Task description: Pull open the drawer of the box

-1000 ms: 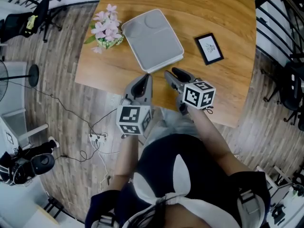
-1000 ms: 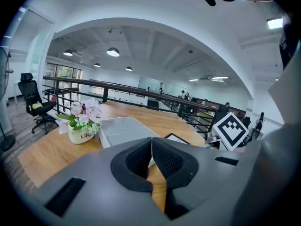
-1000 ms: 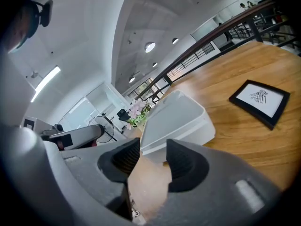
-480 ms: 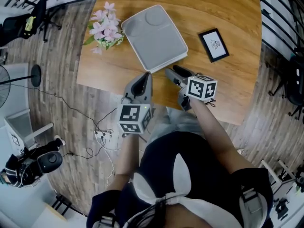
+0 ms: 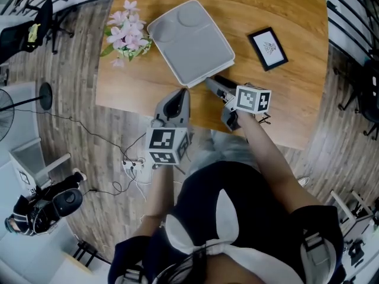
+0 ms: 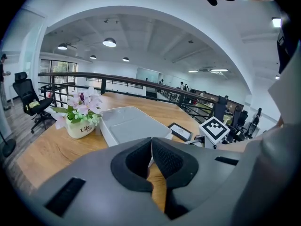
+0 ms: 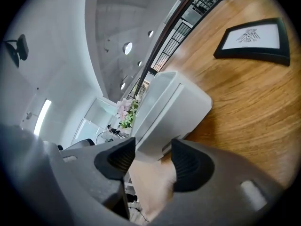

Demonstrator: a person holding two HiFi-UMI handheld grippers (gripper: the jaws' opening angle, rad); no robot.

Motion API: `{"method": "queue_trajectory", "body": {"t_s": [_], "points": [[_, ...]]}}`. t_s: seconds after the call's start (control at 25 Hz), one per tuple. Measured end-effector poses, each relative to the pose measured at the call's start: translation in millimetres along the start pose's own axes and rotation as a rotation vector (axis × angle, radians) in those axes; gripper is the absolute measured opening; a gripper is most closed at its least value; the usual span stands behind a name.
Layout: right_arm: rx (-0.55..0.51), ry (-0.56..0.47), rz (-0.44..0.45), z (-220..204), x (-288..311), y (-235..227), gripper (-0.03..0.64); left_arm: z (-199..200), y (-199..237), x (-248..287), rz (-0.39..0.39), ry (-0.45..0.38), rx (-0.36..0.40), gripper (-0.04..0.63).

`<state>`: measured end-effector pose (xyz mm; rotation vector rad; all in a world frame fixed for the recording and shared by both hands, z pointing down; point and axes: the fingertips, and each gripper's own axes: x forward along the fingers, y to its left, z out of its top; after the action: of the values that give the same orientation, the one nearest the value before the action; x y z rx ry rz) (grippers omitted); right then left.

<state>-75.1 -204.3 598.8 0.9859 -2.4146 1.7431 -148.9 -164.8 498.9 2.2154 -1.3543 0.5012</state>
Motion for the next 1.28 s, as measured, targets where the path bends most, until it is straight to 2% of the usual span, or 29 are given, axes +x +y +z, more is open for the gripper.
{"method": "queue_trajectory", "body": {"t_s": [0.36, 0.52, 0.68, 0.92, 1.08, 1.2, 1.28], "points": [[0.084, -0.027, 0.048, 4.5, 7.0, -8.7, 0.238, -10.5, -4.3, 1.1, -0.019, 0.033, 0.003, 0.020], [0.161, -0.026, 0.110, 1.7, 10.1, -10.2, 0.236, -11.6, -4.5, 1.8, -0.019, 0.027, 0.005, 0.020], [0.204, -0.043, 0.170, 1.4, 11.1, -8.1, 0.205, -14.1, -4.9, 2.3, -0.017, 0.033, 0.005, 0.021], [0.208, -0.057, 0.182, 1.6, 10.1, -6.8, 0.183, -19.4, -7.7, 1.3, -0.018, 0.041, -0.002, 0.021], [0.268, -0.054, 0.161, -2.7, 9.0, -10.5, 0.175, -21.2, -9.5, 1.5, -0.018, 0.037, -0.009, 0.020], [0.242, -0.057, 0.188, 0.2, 10.4, -8.2, 0.172, -21.8, -11.0, 0.7, -0.020, 0.039, -0.014, 0.020], [0.265, -0.053, 0.171, -1.8, 9.5, -9.9, 0.170, -22.3, -11.0, 0.0, -0.018, 0.038, -0.018, 0.020]]}}
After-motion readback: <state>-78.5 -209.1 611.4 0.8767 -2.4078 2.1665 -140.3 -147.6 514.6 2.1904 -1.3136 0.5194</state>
